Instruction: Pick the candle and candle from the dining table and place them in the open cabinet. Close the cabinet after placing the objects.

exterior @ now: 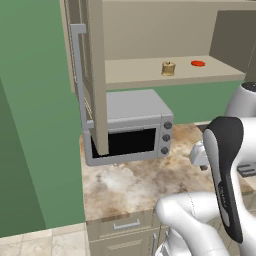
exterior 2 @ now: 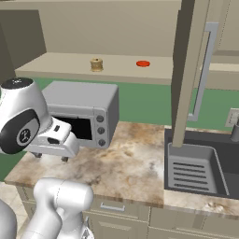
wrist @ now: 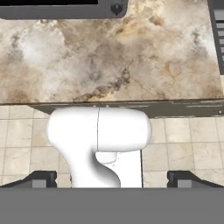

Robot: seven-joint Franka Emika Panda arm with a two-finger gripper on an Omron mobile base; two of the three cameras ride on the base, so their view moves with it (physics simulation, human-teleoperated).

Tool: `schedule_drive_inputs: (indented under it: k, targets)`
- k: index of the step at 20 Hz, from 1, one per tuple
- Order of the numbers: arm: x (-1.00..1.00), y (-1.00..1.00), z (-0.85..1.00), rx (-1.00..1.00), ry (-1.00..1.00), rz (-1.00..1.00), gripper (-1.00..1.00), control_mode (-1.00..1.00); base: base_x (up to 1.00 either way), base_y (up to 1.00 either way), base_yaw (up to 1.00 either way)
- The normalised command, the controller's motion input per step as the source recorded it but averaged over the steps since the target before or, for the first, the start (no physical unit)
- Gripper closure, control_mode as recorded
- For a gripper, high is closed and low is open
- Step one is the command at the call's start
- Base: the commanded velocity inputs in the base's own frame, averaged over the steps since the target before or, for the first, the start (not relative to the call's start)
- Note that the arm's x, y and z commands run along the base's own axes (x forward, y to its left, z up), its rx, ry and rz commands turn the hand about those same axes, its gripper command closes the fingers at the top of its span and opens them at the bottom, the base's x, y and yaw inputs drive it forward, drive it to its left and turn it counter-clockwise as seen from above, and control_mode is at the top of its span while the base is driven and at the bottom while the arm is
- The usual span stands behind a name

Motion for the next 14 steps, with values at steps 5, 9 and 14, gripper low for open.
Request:
schedule_drive_inputs:
  k: [5, 9, 14]
  targets:
    - [0.0, 0.0, 0.0, 0.0, 0.0, 0.0, -1.0, 1.0, -0.34, 0.0, -0.01]
    - [0.0, 0.0, 0.0, 0.0, 0.0, 0.0, -1.0, 1.0, -1.0, -0.21, -0.14]
    - [0.0, 0.0, 0.0, 0.0, 0.0, 0.0, -1.0, 1.0, -1.0, -0.2, -0.18]
